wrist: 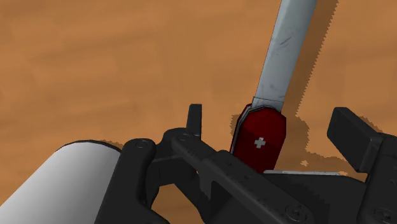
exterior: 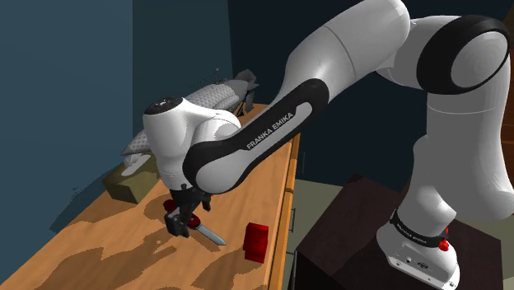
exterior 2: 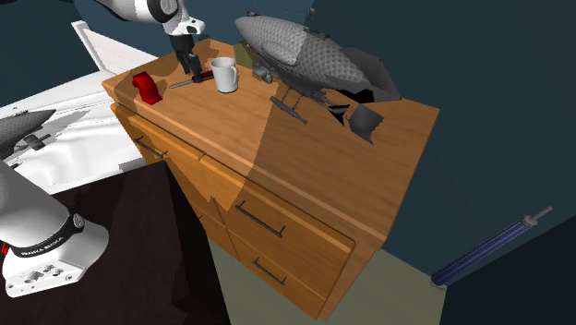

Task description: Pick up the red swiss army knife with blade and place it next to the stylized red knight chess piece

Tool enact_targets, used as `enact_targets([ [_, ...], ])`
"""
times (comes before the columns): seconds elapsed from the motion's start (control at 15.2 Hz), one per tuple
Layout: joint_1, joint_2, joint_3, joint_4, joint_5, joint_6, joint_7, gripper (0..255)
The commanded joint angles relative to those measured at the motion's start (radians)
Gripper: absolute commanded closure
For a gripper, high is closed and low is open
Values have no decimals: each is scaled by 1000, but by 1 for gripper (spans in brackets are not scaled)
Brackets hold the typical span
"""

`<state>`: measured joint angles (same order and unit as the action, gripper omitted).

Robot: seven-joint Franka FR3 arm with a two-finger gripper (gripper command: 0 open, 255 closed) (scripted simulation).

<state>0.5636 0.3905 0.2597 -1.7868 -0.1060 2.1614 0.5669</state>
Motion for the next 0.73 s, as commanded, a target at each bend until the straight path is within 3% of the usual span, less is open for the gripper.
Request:
enact_targets([
  [0.0,0,0,0,0,0,0,0,0],
  [0.33,-5,-52,8,57,18,-108,-12,0],
  [0.66,-5,-52,8,57,18,-108,-12,0],
])
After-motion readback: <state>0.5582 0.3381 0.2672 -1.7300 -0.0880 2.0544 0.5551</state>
